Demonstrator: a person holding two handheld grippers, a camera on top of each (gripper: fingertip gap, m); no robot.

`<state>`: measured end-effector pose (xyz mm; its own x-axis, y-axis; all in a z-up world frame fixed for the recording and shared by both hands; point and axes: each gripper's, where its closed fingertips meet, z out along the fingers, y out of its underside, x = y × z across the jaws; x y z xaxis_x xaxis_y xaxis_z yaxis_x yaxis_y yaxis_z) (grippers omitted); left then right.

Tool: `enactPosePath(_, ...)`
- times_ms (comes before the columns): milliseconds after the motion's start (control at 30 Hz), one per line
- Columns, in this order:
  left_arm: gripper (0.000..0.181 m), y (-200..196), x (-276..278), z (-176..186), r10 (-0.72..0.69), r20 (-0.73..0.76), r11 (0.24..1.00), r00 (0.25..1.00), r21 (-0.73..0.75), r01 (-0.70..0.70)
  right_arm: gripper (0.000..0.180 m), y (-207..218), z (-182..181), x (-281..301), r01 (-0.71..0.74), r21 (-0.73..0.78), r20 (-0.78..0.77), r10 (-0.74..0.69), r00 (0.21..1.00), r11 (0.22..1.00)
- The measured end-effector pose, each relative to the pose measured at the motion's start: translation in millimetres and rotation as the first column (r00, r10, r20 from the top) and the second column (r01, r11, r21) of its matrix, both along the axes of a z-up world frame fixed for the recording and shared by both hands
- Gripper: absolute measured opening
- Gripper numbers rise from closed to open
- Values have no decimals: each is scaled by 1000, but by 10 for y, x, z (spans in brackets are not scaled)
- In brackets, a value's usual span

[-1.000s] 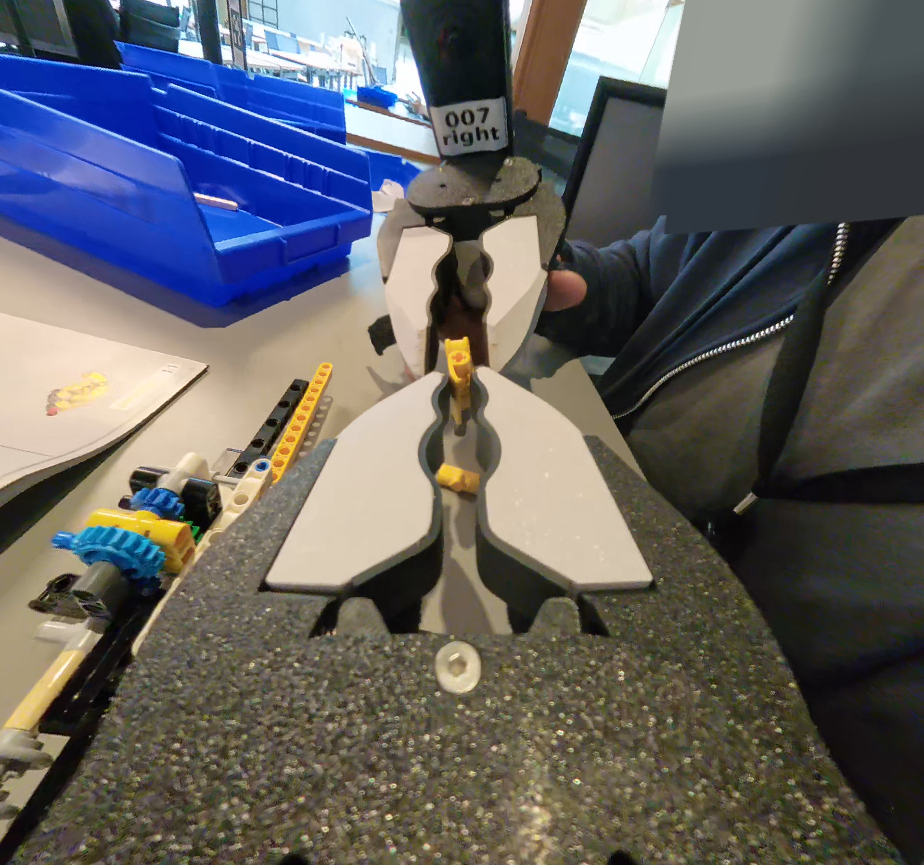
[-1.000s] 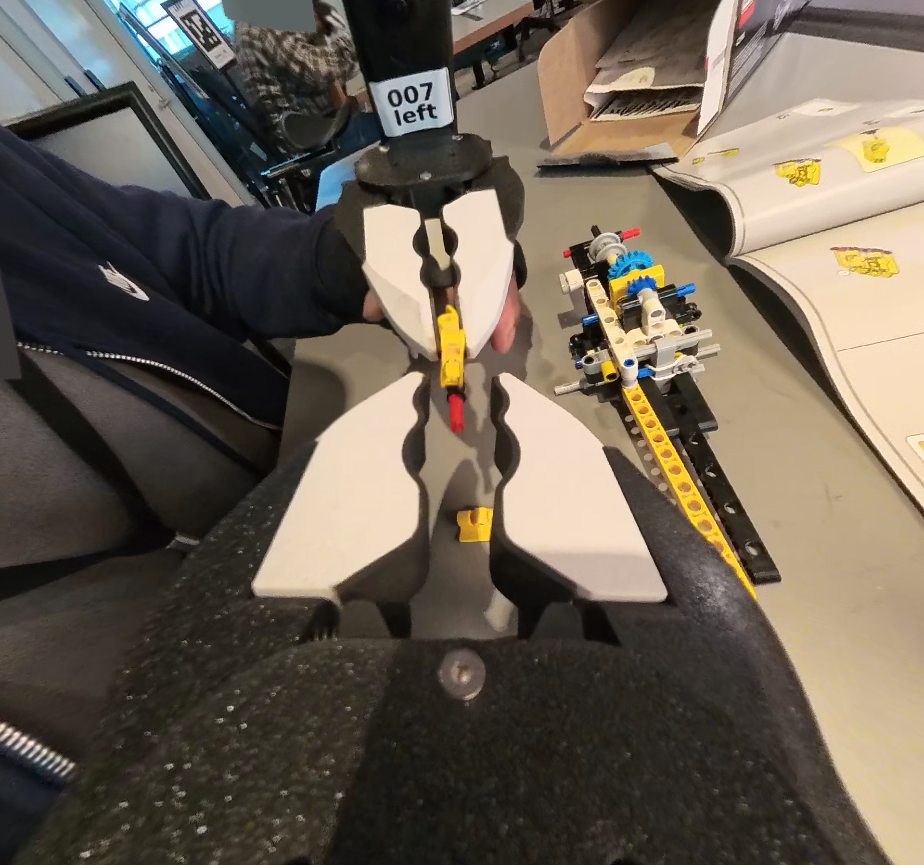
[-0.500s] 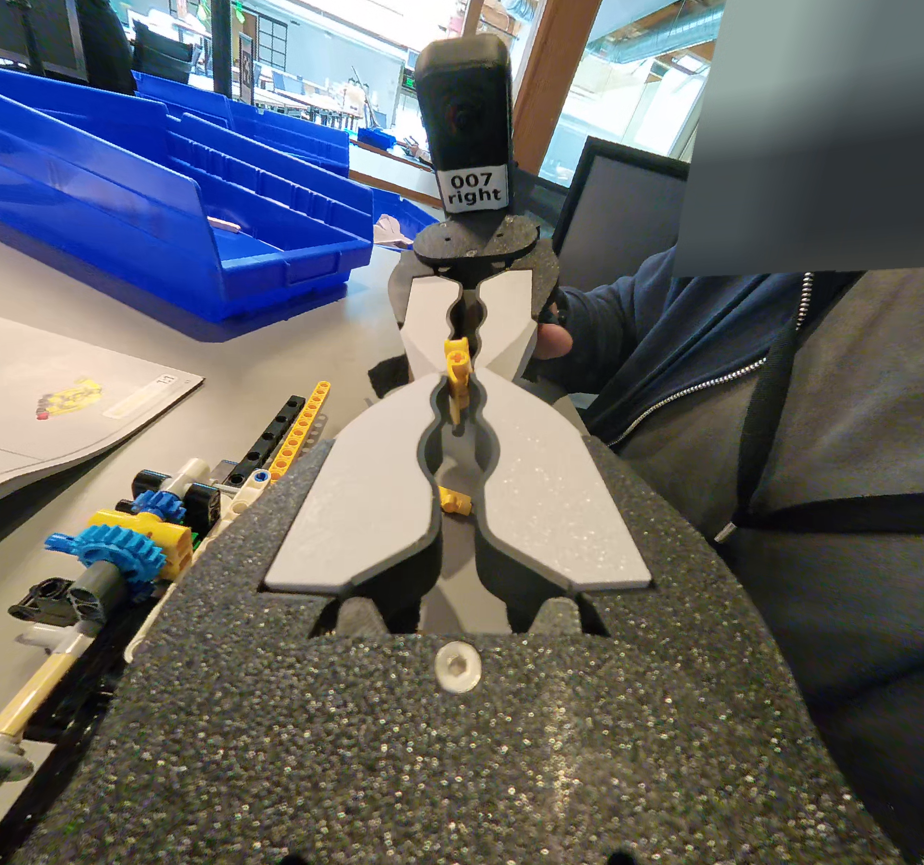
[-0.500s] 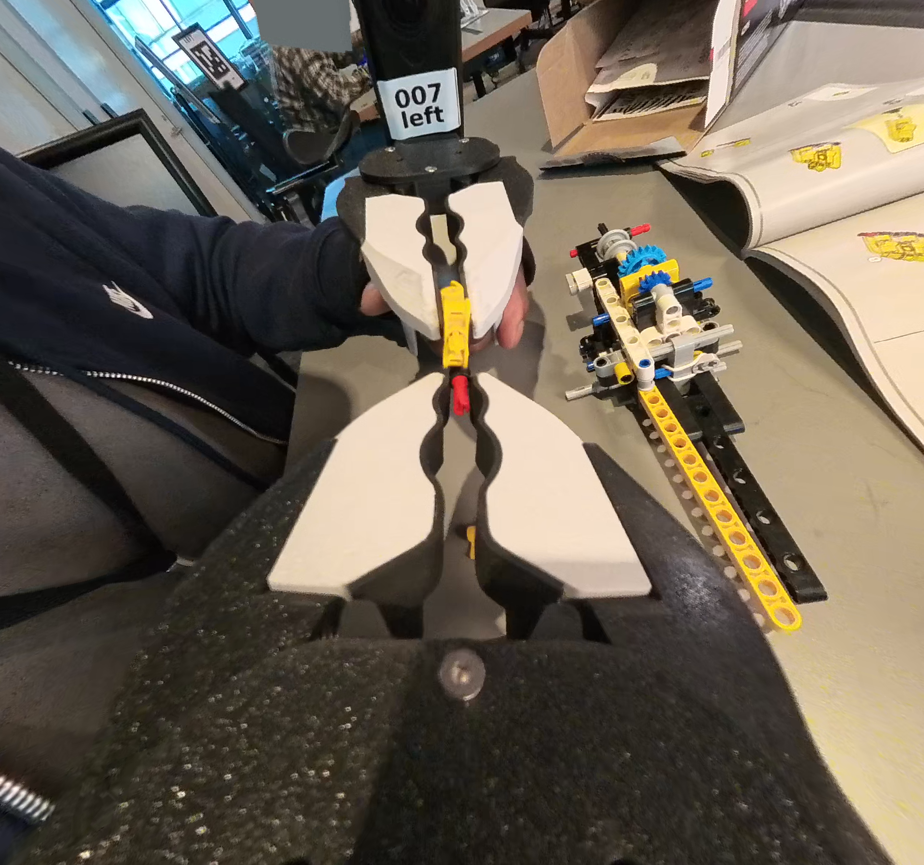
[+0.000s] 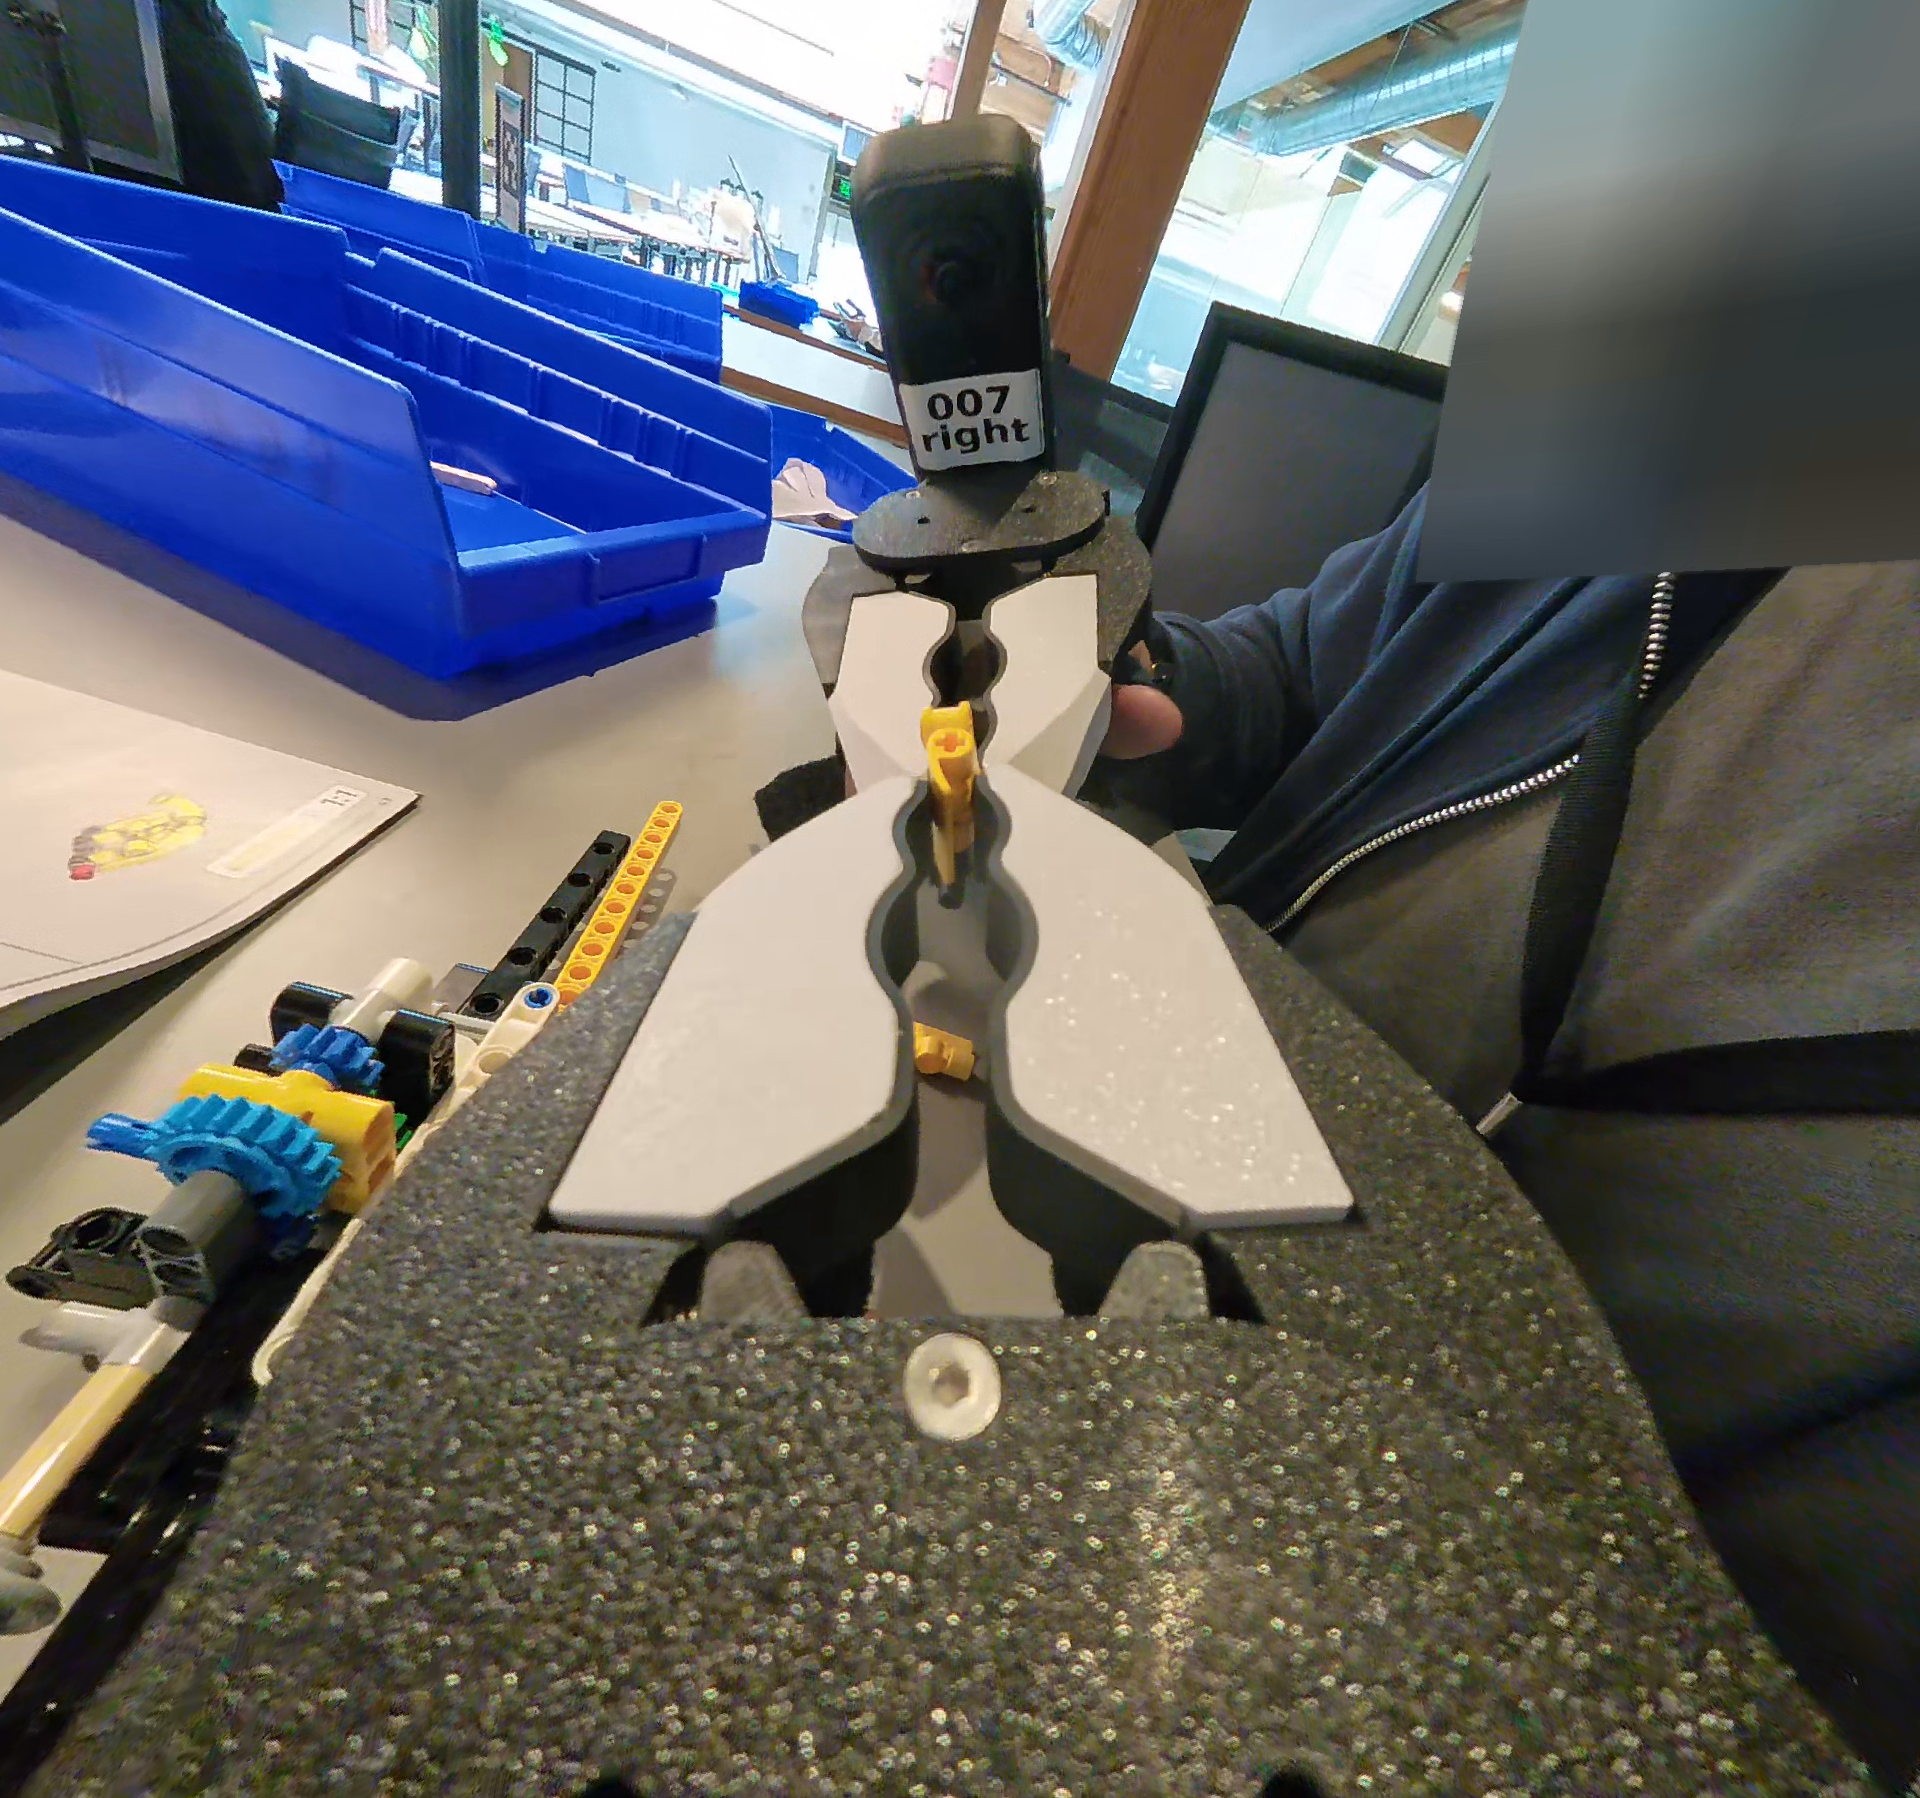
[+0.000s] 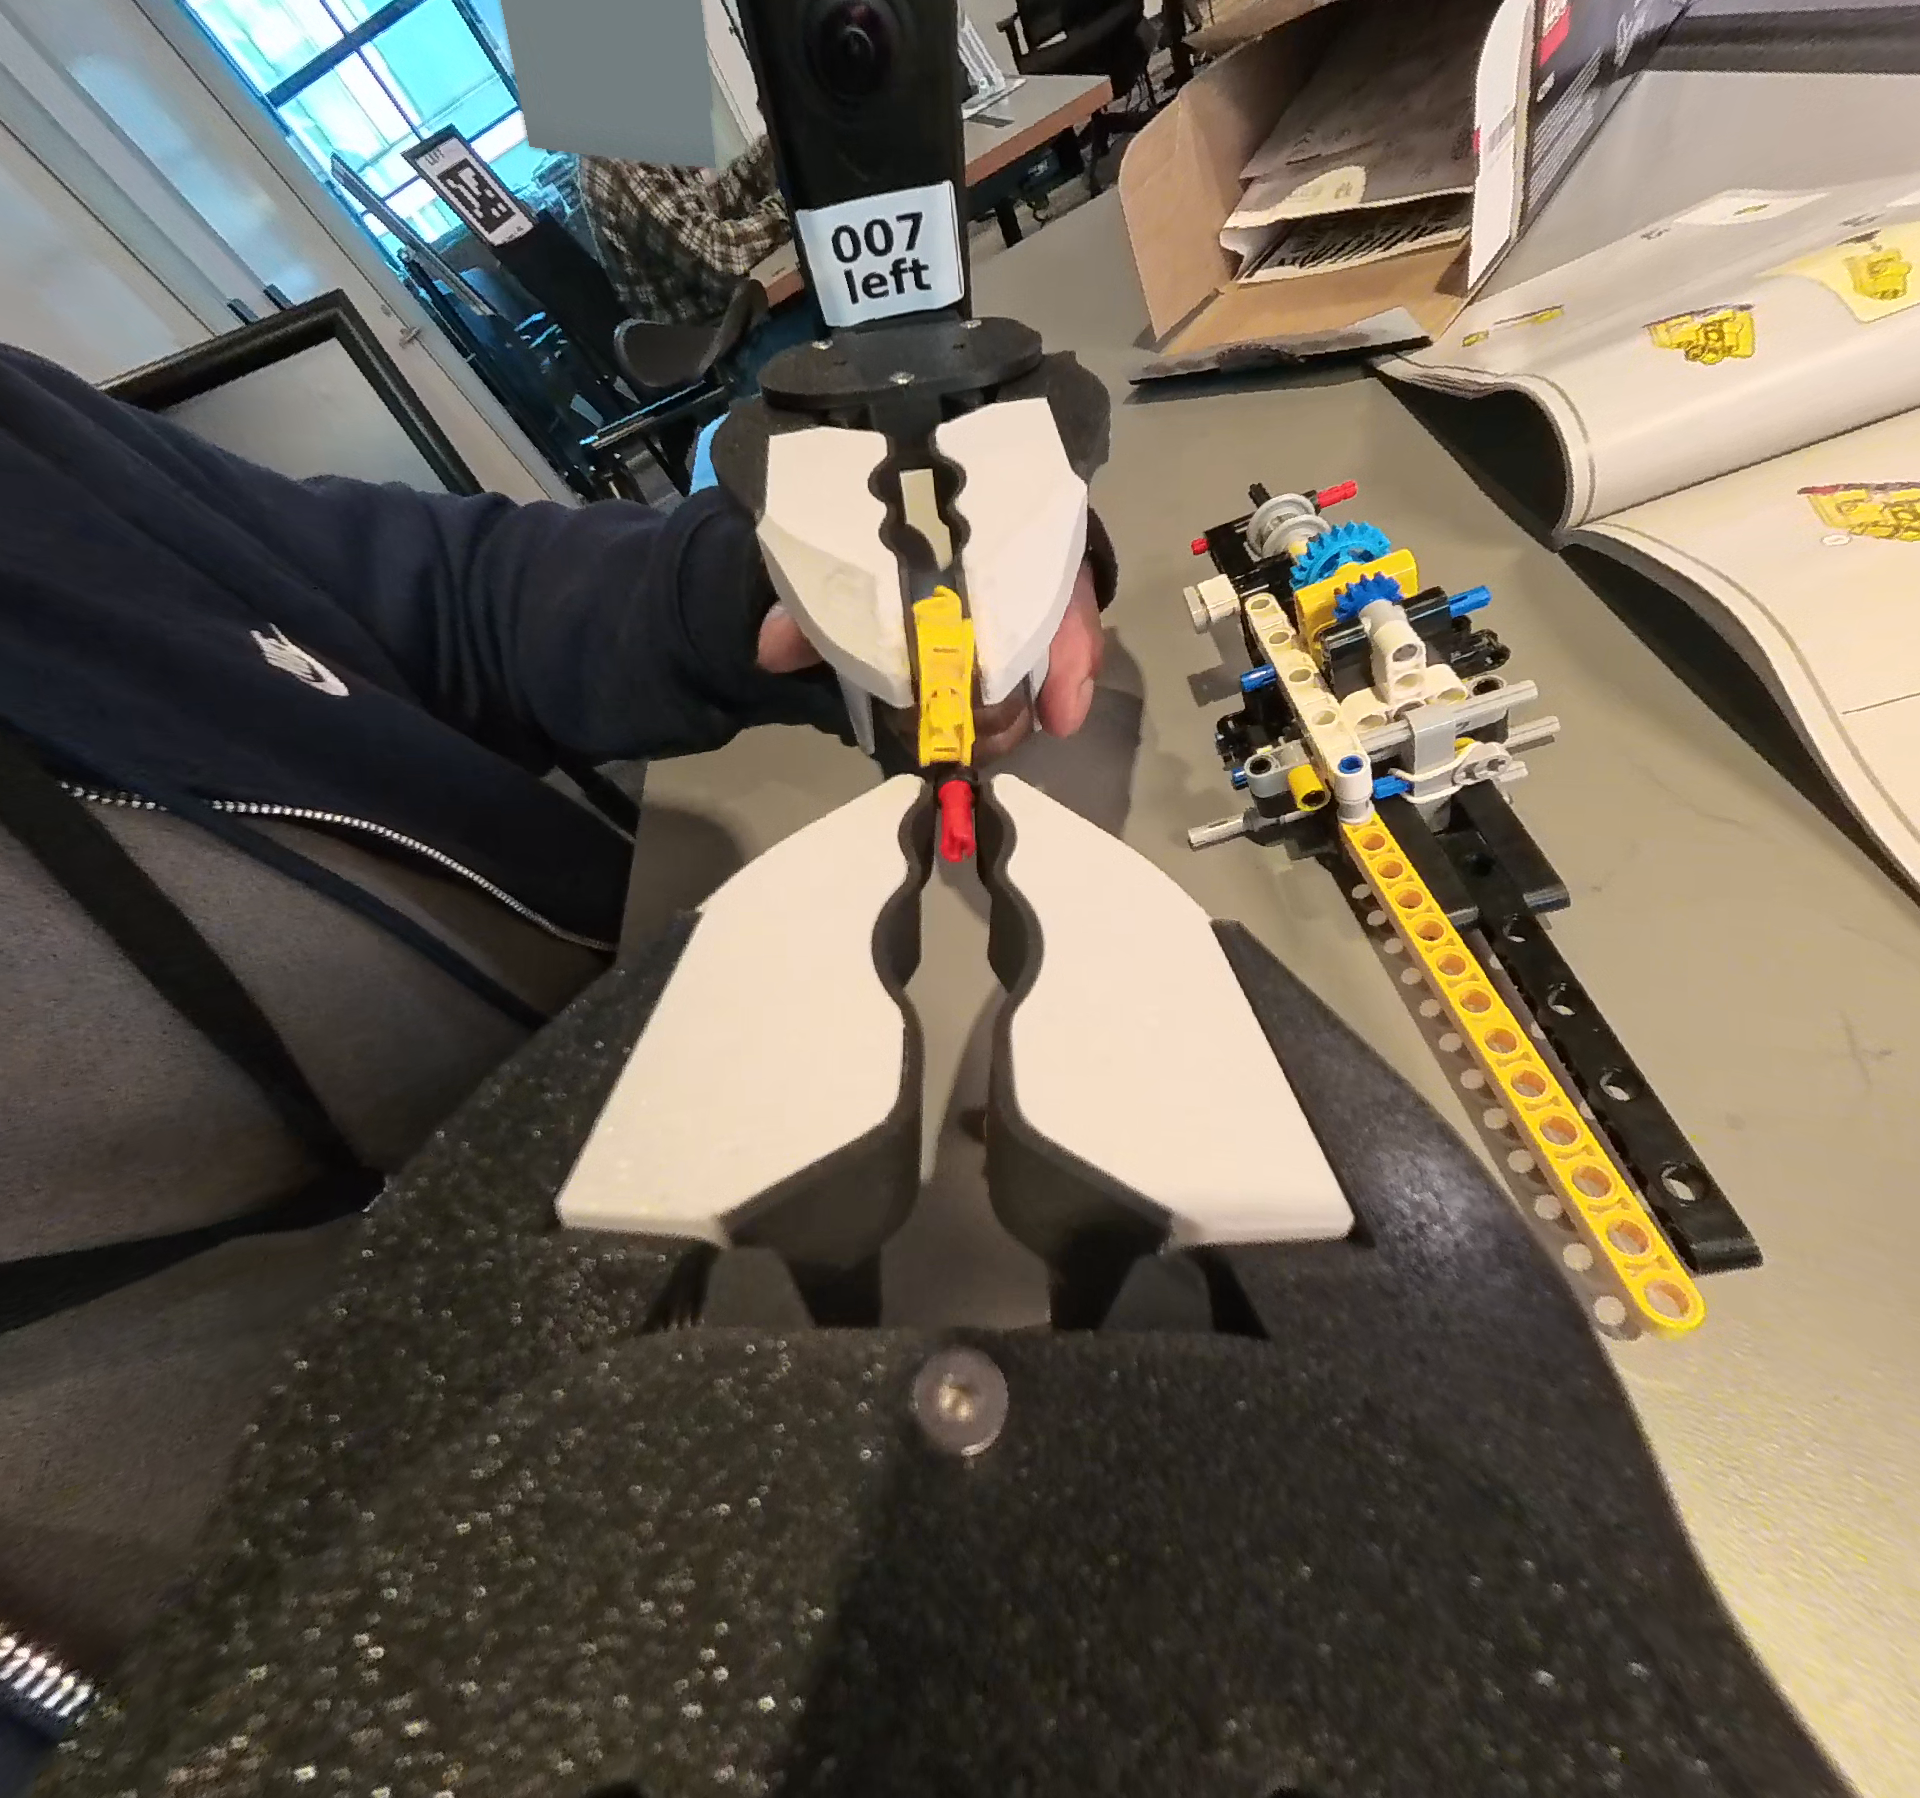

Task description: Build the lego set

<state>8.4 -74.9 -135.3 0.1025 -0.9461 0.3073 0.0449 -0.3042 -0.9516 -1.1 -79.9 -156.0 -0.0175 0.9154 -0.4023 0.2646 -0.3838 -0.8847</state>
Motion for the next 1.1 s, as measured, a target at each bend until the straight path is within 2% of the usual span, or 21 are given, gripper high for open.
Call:
enactPosePath(400, 18, 11, 21, 21, 15, 17, 1000, 1000, 8, -15, 7, 3, 36, 0, 0, 5, -20, 0, 1000, 1000)
enactPosePath(733, 18, -12, 77, 71, 16, 61, 1000, 998, 17, -17, 7, -20, 57, -35, 0, 3, -28, 1, 1000, 1000)
enactPosePath(900, 8, -1, 80, 71, 37, 57, 999, 998, 36, -39, 6, -9, 71, -33, 7, -1, -38, -7, 999, 1000)
enactPosePath(1100, 8, 10, 71, 72, 44, 58, 998, 997, 39, -46, 6, 2, 80, -30, 16, -6, -45, -16, 999, 1000)
